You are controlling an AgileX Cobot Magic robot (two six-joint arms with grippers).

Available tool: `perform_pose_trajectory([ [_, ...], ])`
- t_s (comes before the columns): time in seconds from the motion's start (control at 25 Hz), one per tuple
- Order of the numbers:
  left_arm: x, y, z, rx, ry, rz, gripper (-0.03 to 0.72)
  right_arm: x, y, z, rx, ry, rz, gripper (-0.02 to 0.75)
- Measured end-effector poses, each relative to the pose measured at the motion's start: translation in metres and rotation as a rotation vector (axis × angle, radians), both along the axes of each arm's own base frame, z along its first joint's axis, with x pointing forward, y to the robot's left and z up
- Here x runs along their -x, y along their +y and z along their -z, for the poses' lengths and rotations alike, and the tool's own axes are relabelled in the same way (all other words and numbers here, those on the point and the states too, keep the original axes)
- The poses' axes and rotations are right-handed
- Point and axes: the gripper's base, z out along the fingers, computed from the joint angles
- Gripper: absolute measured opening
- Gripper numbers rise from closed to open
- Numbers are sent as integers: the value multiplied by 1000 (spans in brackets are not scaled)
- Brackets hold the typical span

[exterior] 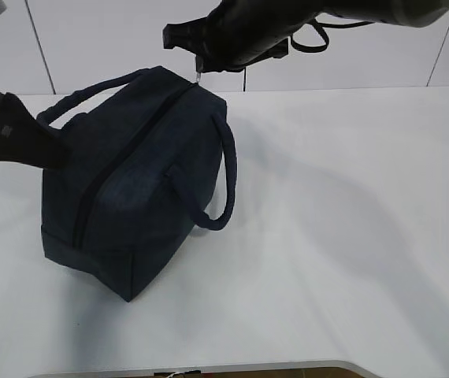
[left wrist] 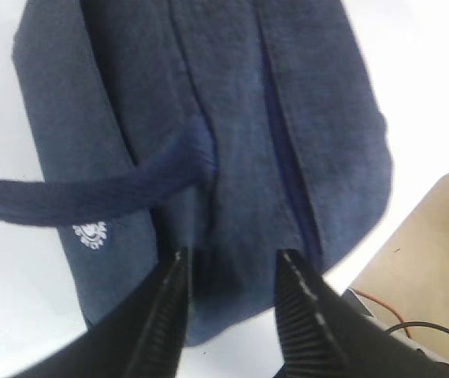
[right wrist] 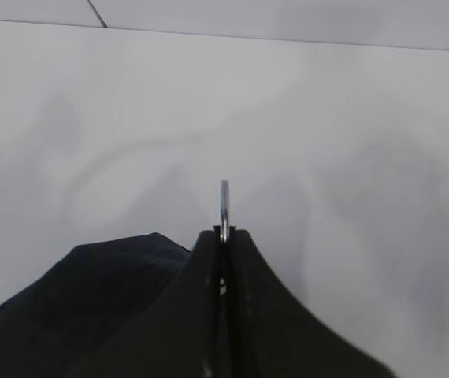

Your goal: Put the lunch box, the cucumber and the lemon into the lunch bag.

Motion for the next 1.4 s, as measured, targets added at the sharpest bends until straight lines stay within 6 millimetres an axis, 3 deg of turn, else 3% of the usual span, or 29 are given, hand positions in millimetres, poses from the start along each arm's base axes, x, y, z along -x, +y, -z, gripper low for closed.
perform_pose_trajectory([
  [0.12,-1,-3,-14,26,-14,16,321,-1,-2,-1,5,-8,1,5],
  [0.32,-8,-6,-44,79,-93,19,345,-2,-3,-1,6,-10,4,5],
  [0.44,-16,-10,-50,107,-102,16,346,-2,-2,-2,-2,-7,5,5],
  [0.96,-84,-33,-22,147,29,74,347,-1,-1,-2,-38,10,10,5],
  [1.2,-94,-37,-1,133,114,98,333,-1,0,-2,-59,22,12,5],
  [1.4,-93,-35,0,107,117,108,225,-1,0,-2,-60,22,12,5],
])
